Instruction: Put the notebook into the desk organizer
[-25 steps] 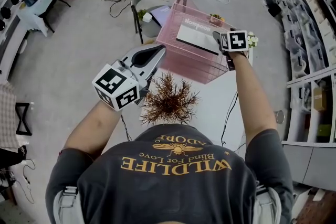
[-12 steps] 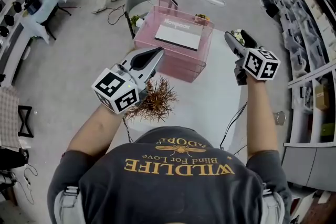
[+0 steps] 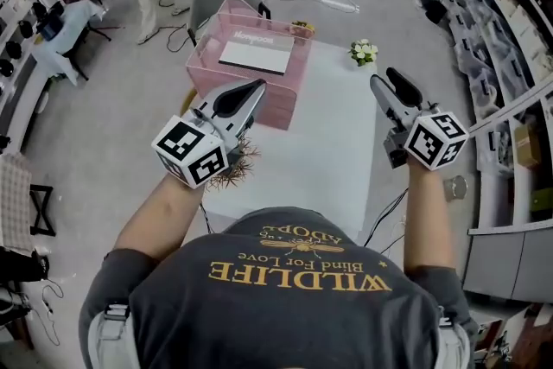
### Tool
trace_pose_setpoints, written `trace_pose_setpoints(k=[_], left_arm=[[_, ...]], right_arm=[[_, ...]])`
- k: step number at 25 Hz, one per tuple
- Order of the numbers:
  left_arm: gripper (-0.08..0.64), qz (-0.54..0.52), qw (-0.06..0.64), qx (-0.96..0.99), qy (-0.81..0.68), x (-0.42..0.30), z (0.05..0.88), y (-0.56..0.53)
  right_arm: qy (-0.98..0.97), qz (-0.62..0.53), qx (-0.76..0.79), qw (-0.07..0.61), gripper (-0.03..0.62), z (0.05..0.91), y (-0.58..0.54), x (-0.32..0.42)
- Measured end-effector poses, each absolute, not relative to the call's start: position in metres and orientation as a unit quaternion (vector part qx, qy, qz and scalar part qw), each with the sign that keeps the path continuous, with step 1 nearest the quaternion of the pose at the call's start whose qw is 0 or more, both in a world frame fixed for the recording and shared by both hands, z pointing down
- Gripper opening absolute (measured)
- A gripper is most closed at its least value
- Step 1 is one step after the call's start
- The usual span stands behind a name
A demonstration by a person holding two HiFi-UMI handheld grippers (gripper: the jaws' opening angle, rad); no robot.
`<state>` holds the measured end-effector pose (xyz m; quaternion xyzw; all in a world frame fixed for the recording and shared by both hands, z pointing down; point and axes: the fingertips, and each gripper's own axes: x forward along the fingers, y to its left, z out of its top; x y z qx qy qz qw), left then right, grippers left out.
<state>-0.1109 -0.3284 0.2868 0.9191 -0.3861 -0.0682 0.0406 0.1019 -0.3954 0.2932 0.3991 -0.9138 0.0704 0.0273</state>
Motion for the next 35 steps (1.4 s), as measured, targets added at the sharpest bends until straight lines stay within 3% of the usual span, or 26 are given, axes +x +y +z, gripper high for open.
trace_pose_setpoints(k=[7,35], left_arm=[[0.002,-0.069,0.035,0.927,-0.367,-0.079,0.280,-0.321],[0.000,-0.066,0.037,0.928,-0.364,-0.090,0.283,-0.316]], right_arm=[[-0.908,0.066,0.414,0.003,0.004,0.303,-0.353,0.148],[-0.896,0.050,0.442,-0.001,-0.002,0.305,-0.340,0.164]])
